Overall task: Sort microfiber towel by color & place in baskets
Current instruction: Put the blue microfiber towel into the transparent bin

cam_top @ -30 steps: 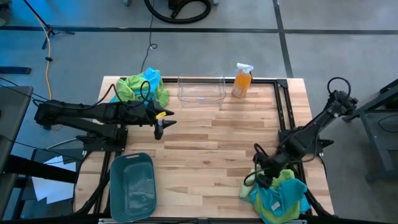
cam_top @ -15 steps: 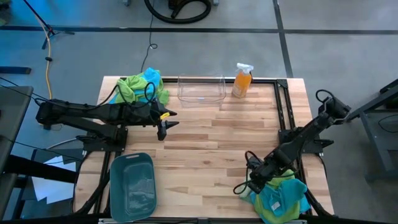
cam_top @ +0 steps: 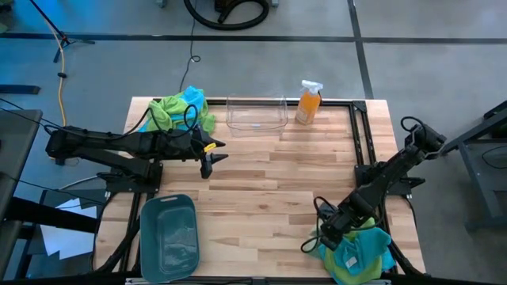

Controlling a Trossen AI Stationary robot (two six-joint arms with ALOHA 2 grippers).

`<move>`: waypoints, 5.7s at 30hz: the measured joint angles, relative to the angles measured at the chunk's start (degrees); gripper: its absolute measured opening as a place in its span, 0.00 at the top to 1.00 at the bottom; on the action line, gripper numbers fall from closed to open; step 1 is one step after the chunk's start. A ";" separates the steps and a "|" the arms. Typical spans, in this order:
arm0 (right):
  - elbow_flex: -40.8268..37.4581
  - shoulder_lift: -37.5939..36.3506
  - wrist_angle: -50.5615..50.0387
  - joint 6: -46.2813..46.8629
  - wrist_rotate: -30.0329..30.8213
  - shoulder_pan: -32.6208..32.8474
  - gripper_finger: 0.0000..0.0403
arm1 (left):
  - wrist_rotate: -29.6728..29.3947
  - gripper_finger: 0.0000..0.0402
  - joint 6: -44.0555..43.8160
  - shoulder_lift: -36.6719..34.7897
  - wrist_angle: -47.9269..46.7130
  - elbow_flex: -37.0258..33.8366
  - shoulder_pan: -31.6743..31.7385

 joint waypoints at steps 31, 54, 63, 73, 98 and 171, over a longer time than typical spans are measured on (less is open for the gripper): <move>34.93 -0.02 -19.41 -28.49 19.08 -12.43 1.00 | -1.52 0.51 10.38 -0.39 11.98 5.23 0.00; 44.26 3.34 21.62 -70.91 10.57 -38.47 1.00 | 12.42 0.45 10.69 4.22 17.65 15.76 -0.09; 44.26 3.93 25.67 -72.00 7.37 -40.69 1.00 | 21.20 0.44 8.65 9.23 17.64 18.46 -0.03; 44.26 4.26 31.54 -73.33 5.54 -40.77 1.00 | 26.94 0.44 6.33 13.66 19.74 18.60 0.65; 44.22 3.83 31.61 -75.71 6.76 -40.73 0.98 | 23.92 0.99 10.68 18.00 18.80 18.58 1.11; 43.80 -7.41 0.00 -79.80 36.14 -63.87 0.39 | -2.87 1.00 -15.07 54.70 5.40 35.58 25.72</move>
